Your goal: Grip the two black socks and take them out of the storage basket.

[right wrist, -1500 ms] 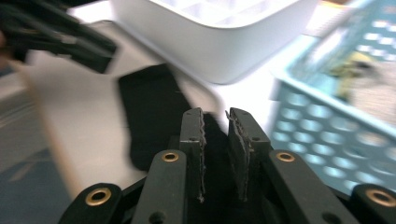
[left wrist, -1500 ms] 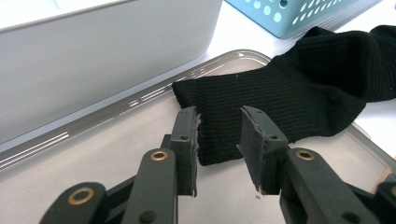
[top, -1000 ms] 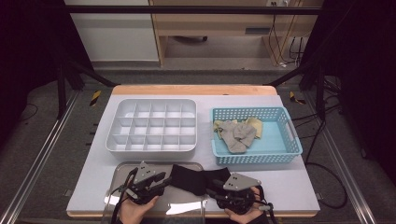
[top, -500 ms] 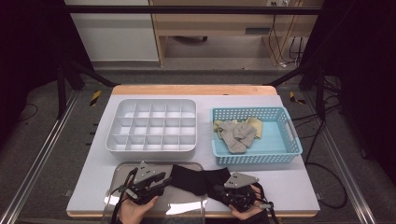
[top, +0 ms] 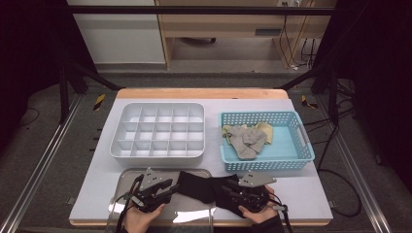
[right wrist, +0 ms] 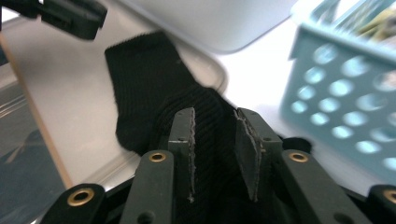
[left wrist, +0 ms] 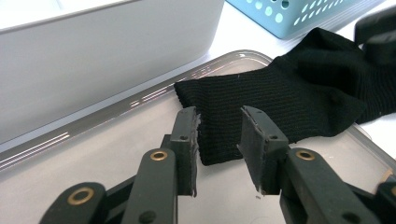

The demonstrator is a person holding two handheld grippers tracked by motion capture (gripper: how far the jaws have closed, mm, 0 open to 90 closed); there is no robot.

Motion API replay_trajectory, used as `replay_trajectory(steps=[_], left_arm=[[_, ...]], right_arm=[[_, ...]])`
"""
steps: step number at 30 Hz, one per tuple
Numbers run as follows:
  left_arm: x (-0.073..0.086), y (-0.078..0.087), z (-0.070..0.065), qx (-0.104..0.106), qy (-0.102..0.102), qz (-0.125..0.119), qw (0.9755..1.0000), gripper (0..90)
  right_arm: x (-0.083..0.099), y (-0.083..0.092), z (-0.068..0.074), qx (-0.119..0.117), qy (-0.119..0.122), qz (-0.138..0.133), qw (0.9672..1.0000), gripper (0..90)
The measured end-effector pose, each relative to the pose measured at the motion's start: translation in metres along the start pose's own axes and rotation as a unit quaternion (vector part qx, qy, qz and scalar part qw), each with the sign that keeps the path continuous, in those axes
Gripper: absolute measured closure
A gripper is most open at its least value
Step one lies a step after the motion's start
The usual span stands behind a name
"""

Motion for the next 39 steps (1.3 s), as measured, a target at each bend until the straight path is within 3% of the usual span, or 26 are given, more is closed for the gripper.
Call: replay_trajectory(steps=[1,2,4,8,12,16,19,21,23,26,28,32,34,35,36,39], left_arm=[[0.0,0.0,0.0,0.0,0.0,0.0,1.0,65.6],[0.0,0.0,0.0,0.0,0.0,0.0,1.0,65.6],[0.0,0.0,-0.001,0.001,-0.001,0.0,1.0,65.6],[-0.001,0.0,-0.002,0.005,0.001,0.0,1.0,65.4],[-0.012,0.002,-0.009,0.017,0.0,-0.007,0.9998,63.5],[-0.025,0.005,-0.013,0.018,-0.013,-0.014,0.9996,62.5],[-0.031,0.004,-0.014,0.023,-0.011,-0.016,0.9996,61.8],[-0.032,0.003,-0.015,0.026,-0.008,-0.014,0.9995,61.4],[-0.033,0.002,-0.015,0.027,-0.006,-0.013,0.9995,60.7],[-0.033,-0.002,-0.013,0.03,-0.002,-0.005,0.9995,59.0],[-0.034,-0.003,-0.013,0.03,0.001,-0.003,0.9995,58.4],[-0.039,-0.009,-0.013,0.032,0.004,0.001,0.9995,58.1],[-0.043,-0.01,-0.015,0.033,0.002,-0.001,0.9995,58.0],[-0.043,-0.01,-0.015,0.033,0.002,-0.001,0.9995,57.9],[-0.046,-0.012,-0.017,0.034,-0.002,0.001,0.9994,57.7],[-0.051,-0.016,-0.023,0.034,-0.01,0.0,0.9994,57.4]], right_arm=[[0.005,-0.005,0.005,-0.014,-0.001,0.019,0.9997,77.0],[0.007,-0.006,0.007,-0.023,-0.003,0.029,0.9993,77.9],[0.008,-0.007,0.01,-0.034,-0.004,0.035,0.9988,84.6],[0.007,-0.006,0.012,-0.045,-0.008,0.044,0.998,88.9],[-0.002,-0.001,0.009,-0.035,-0.003,0.026,0.999,89.3],[-0.023,0.006,0.004,-0.02,0.003,-0.015,0.9997,89.4],[-0.038,0.001,0.0,-0.009,0.01,-0.035,0.9993,89.3],[-0.041,-0.009,-0.003,-0.002,0.01,-0.03,0.9995,89.0],[-0.035,-0.021,-0.011,0.02,0.011,-0.003,0.9997,88.3],[-0.026,-0.029,-0.017,0.031,0.008,0.02,0.9993,85.6],[-0.026,-0.027,-0.018,0.033,0.006,0.016,0.9993,84.0],[-0.043,0.004,-0.017,0.033,0.004,-0.045,0.9984,77.4],[-0.045,0.017,-0.012,0.027,0.008,-0.057,0.998,76.4],[-0.045,0.017,-0.012,0.027,0.008,-0.057,0.998,76.4],[-0.039,0.028,-0.004,0.017,0.01,-0.054,0.9983,74.8],[-0.021,0.034,-0.004,0.024,0.0,-0.034,0.9992,72.3]])
Point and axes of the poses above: each handheld gripper's, and its own axes: y roughly backward along the jaws, x roughly out of its underside, z roughly to its left, the point moved 10 cm from there along -y, roughly forward along the jaws, and after that the axes turned 1 degree about -x, right-handed, at the moved point
